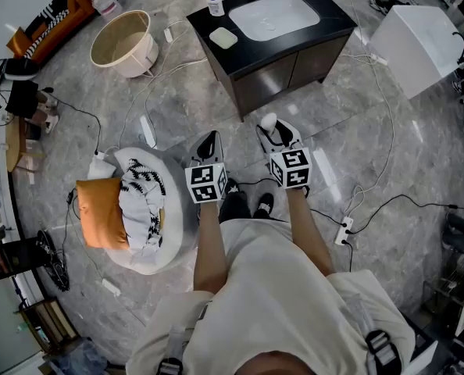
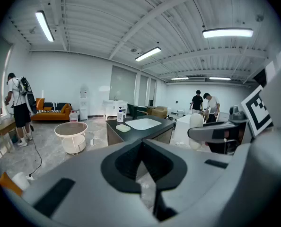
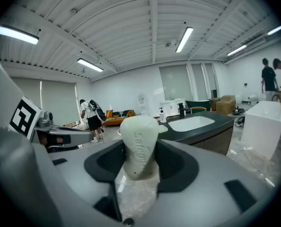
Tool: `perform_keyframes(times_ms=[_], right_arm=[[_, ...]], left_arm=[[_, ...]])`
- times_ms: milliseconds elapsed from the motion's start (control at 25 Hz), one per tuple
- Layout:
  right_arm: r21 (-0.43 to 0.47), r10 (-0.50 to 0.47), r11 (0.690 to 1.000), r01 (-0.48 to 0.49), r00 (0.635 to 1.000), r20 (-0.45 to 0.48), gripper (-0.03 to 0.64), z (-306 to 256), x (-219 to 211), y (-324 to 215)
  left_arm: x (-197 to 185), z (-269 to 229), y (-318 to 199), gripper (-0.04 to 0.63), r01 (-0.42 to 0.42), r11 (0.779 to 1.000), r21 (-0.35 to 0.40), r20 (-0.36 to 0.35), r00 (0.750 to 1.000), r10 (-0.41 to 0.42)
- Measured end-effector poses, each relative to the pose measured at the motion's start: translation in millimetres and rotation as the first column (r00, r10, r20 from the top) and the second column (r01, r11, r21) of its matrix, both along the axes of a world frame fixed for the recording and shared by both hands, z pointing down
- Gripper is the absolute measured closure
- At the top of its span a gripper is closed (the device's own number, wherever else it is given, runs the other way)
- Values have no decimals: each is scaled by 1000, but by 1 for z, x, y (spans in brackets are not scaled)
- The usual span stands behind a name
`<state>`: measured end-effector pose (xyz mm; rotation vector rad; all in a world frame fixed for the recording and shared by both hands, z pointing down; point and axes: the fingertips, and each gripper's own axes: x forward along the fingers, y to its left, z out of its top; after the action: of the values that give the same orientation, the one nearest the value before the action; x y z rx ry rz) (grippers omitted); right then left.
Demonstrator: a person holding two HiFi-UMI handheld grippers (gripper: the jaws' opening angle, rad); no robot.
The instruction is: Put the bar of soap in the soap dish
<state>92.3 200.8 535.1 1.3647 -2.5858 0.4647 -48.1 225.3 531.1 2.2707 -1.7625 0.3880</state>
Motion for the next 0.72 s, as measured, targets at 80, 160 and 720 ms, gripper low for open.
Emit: perform_keyframes(times_ms=[80, 160, 720], right_arm=[[0, -1, 1000, 1, 1000, 0, 417, -1, 0, -1], [1, -2, 1000, 2, 1000, 4, 417, -2, 0, -1], [12, -33, 999, 32, 997, 67, 417, -10, -10, -17]], left_arm=[[-1, -1, 0, 589, 0, 1000, 1, 3, 1000, 0], [-2, -2, 0, 589, 3, 1000, 3, 5, 1000, -3], [-15, -3, 8, 589, 41, 999, -6, 48, 998, -41]])
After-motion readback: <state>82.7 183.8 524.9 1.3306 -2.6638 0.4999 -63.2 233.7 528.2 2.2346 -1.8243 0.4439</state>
